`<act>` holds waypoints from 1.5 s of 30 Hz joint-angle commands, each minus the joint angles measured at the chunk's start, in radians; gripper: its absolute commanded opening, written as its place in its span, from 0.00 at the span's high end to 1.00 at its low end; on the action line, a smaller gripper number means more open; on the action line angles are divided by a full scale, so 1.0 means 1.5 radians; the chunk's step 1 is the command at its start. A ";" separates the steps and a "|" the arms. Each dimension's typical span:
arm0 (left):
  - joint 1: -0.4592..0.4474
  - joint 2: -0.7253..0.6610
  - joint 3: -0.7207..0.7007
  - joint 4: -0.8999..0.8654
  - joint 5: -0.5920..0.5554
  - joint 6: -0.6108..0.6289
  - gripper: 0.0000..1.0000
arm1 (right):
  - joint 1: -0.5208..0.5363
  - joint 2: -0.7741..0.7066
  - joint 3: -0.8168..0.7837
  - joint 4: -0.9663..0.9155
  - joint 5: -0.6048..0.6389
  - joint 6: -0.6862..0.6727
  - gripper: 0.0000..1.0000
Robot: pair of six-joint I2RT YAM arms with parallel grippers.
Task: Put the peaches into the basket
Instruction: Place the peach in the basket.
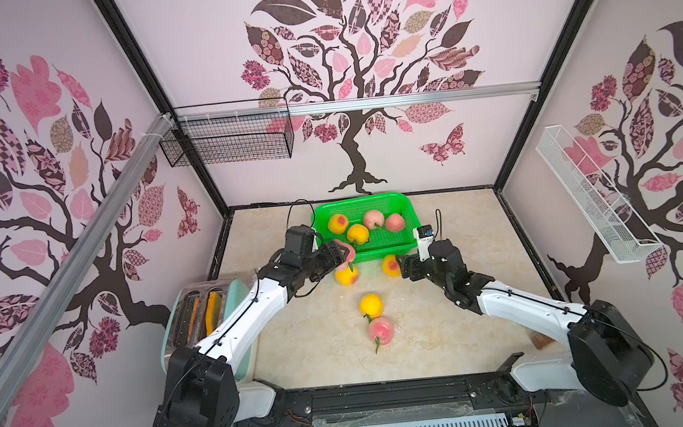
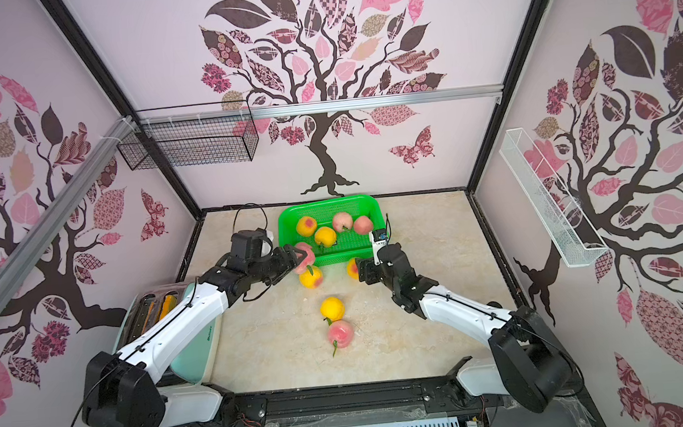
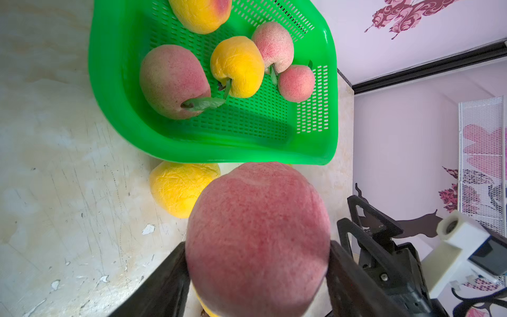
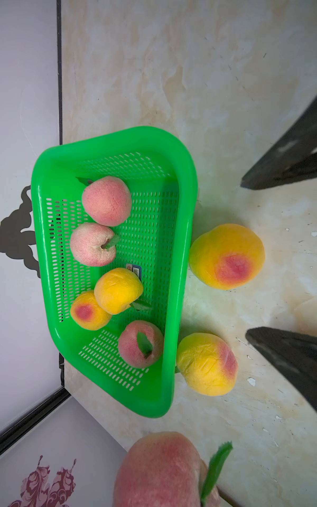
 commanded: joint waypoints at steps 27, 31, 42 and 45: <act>-0.003 0.281 0.299 -0.068 0.056 0.116 0.26 | 0.003 0.009 -0.009 0.004 -0.002 0.009 0.19; -0.023 0.339 0.371 -0.089 0.053 0.129 0.26 | 0.003 0.006 -0.009 0.002 -0.001 0.009 0.19; -0.057 0.488 0.565 -0.157 0.059 0.151 0.26 | 0.003 0.001 -0.010 0.003 -0.002 0.011 0.19; -0.062 0.512 0.585 -0.161 0.058 0.150 0.26 | 0.003 -0.001 -0.011 0.002 -0.001 0.010 0.19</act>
